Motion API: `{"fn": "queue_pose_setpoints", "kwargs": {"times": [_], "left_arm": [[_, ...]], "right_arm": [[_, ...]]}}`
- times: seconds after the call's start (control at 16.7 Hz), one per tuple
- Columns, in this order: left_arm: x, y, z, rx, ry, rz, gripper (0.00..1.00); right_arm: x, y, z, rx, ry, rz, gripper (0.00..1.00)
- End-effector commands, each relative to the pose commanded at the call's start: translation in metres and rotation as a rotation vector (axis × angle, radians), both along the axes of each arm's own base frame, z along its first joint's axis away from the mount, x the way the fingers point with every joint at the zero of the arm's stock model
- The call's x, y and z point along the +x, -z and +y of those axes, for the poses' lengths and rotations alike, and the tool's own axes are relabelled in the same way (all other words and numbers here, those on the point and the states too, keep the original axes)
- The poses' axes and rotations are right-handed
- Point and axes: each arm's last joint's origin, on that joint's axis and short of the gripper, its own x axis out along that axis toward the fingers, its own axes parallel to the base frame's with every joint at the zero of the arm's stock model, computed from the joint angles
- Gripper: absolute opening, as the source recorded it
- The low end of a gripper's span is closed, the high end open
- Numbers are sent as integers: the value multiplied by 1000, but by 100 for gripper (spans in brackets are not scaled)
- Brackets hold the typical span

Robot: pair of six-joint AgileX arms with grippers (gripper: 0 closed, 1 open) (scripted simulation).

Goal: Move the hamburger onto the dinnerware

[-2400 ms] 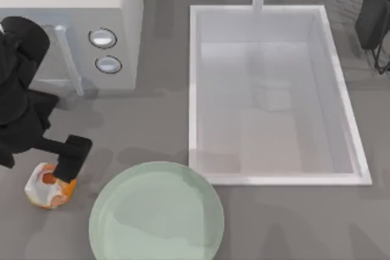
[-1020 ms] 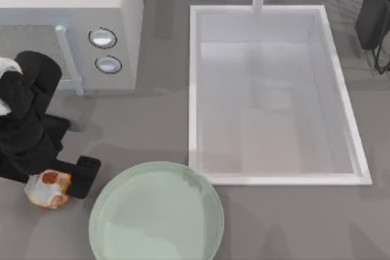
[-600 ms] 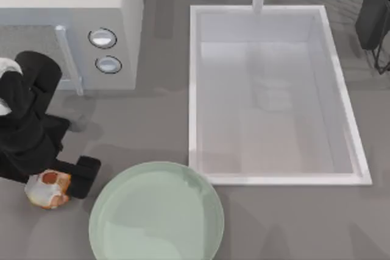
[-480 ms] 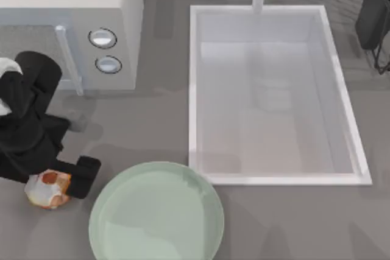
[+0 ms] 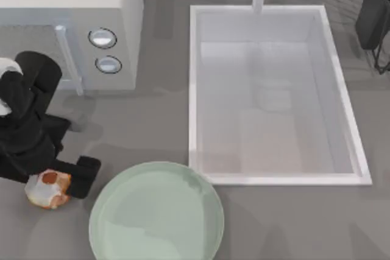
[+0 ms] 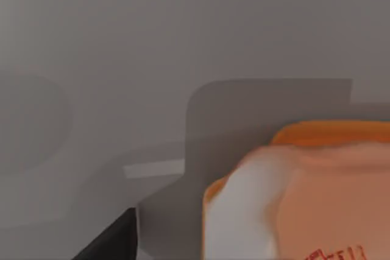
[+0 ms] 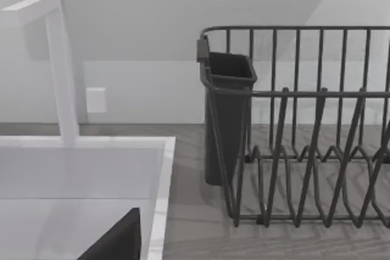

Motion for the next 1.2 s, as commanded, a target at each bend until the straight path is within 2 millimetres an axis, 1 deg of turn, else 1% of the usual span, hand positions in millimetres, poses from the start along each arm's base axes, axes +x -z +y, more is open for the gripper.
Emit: {"fn": "queue_pose_setpoints", "kwargs": {"times": [0.06, 0.18, 0.3, 0.6, 0.72, 0.84, 1.08, 1.2], "left_arm": [[1, -22, 0, -11, -2, -36, 0], [2, -26, -1, -12, 0, -37, 0], [6, -40, -2, -12, 1, -40, 0], [5, -96, -1, -8, -1, -18, 0], [2, -114, 0, -10, -2, -27, 0], [1, -122, 0, -11, -2, -36, 0], [1, -121, 0, -10, -2, -32, 0], [2, -120, -4, -9, -19, -28, 0]], "right_arm": [[0, 0, 0, 0, 0, 0, 100], [0, 0, 0, 0, 0, 0, 100], [0, 0, 0, 0, 0, 0, 100], [0, 0, 0, 0, 0, 0, 100], [0, 0, 0, 0, 0, 0, 100], [0, 0, 0, 0, 0, 0, 100], [0, 0, 0, 0, 0, 0, 100], [0, 0, 0, 0, 0, 0, 100]]}}
